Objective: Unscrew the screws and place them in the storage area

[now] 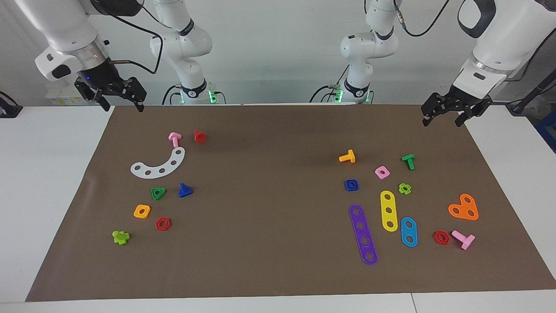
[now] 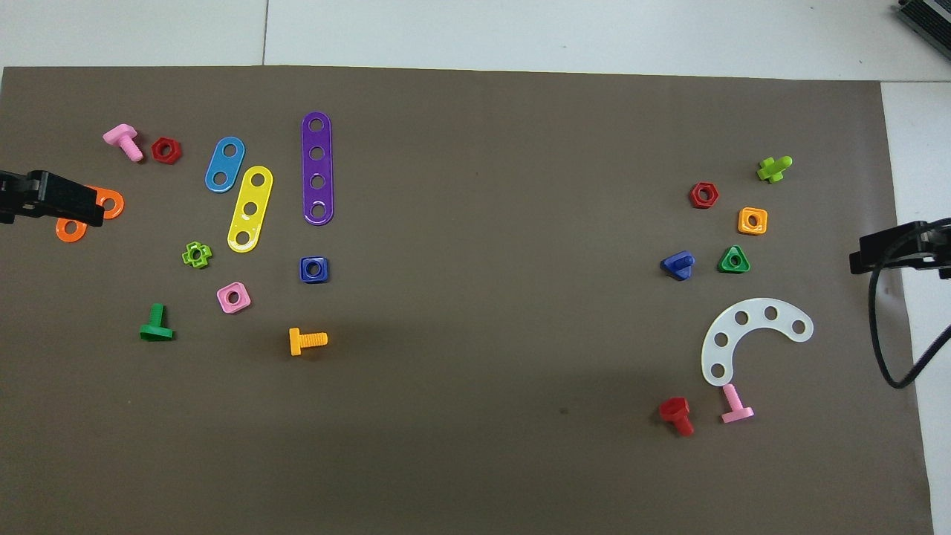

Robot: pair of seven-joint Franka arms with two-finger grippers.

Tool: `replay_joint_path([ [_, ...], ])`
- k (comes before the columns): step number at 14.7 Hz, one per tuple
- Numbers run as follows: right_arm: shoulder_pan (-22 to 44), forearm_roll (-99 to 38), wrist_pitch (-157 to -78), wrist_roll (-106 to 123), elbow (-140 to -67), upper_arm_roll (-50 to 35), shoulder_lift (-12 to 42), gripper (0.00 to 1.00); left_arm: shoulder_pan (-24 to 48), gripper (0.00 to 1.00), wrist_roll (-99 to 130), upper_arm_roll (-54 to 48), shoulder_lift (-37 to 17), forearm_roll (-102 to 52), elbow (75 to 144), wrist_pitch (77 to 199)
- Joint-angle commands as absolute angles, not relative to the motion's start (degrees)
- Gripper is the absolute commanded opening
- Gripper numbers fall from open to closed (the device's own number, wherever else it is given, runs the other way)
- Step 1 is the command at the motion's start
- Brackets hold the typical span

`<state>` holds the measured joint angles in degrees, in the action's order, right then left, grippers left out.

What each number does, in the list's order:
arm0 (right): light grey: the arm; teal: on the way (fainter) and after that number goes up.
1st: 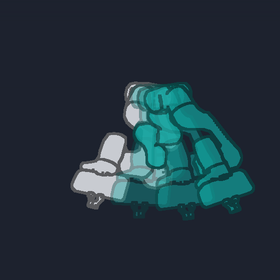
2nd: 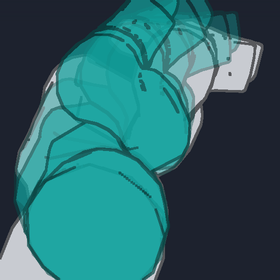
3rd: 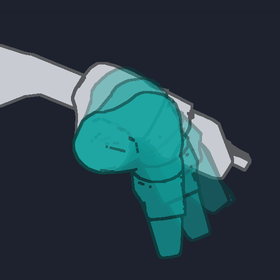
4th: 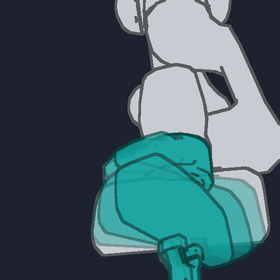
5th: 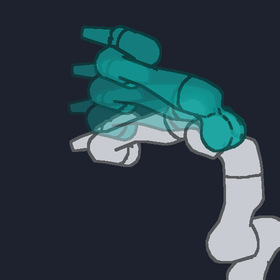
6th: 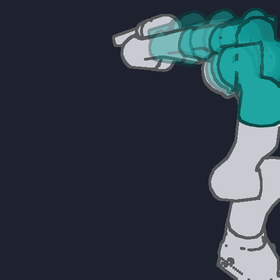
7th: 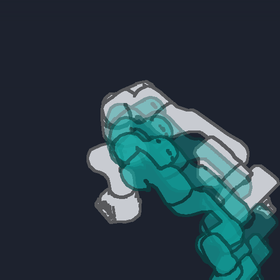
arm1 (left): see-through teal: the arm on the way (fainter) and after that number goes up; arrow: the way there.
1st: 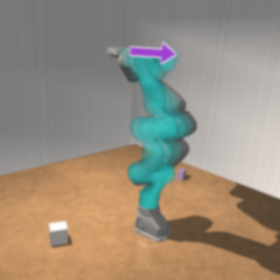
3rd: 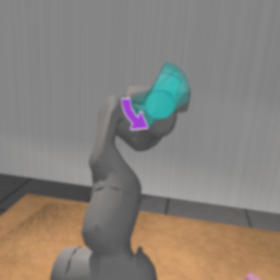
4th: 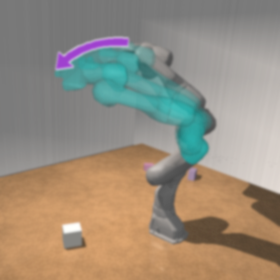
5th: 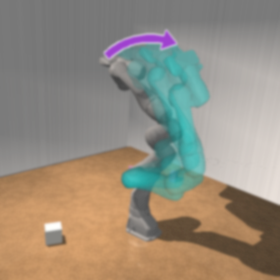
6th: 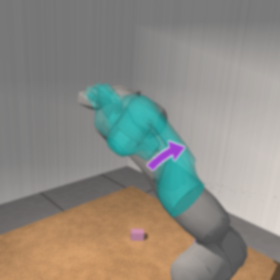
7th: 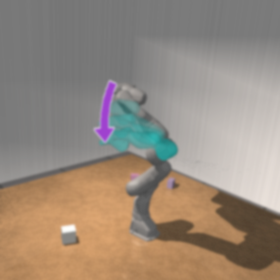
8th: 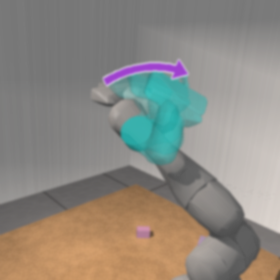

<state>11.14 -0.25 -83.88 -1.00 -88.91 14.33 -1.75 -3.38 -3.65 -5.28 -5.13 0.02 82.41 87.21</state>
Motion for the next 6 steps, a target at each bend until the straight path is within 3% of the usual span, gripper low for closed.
replay_joint_path([
  [1, 10.2, 0.18, -84.9, -2.37, -89.47, 13.71, -2.64, 1.0, -3.43, 1.0, -4.39, -5.1, -3.52, -0.53, 84.46, 88.77],
  [4, 5.13, 0.0, -84.55, -2.2, -89.47, 8.91, -2.72, 1.0, -3.6, 1.0, -4.39, -5.1, -3.6, -0.44, 84.38, 91.49],
  [6, 5.18, 0.09, -84.46, -2.37, -89.47, 7.99, -2.9, 1.0, -3.69, 1.0, -4.48, -5.1, -3.52, -0.44, 84.64, 91.67],
])
